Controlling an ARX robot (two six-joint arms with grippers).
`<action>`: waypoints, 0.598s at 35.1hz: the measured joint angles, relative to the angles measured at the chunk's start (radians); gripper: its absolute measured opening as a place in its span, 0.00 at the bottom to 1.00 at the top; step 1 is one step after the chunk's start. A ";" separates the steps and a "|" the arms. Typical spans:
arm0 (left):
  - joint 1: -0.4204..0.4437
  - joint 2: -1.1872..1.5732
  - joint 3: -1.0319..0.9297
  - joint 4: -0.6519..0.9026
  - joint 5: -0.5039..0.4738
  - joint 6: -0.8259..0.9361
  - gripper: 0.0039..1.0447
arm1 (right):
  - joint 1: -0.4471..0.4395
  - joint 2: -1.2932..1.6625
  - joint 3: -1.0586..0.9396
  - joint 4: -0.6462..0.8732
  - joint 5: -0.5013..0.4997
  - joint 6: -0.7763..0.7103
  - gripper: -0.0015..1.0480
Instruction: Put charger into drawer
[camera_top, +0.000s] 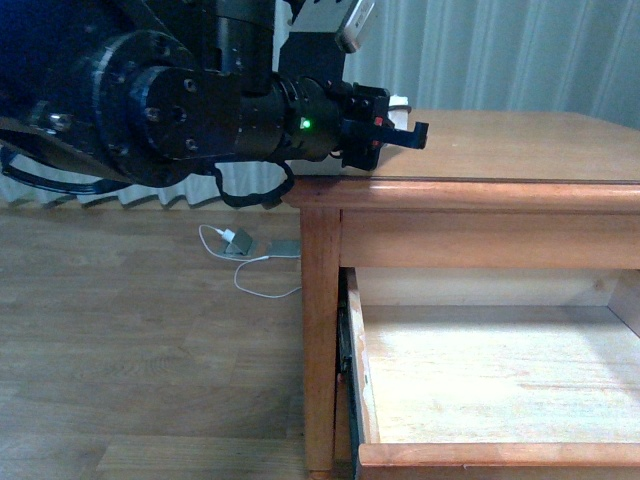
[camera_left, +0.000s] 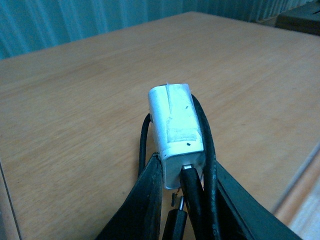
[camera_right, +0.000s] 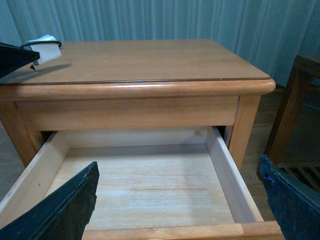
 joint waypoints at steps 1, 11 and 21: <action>-0.002 -0.025 -0.028 0.013 0.019 0.000 0.20 | 0.000 0.000 0.000 0.000 0.000 0.000 0.91; -0.071 -0.220 -0.261 0.079 0.213 0.010 0.20 | 0.000 0.000 0.000 0.000 0.000 0.000 0.91; -0.134 -0.216 -0.320 0.049 0.259 0.060 0.20 | 0.000 0.000 0.000 0.000 0.000 0.000 0.91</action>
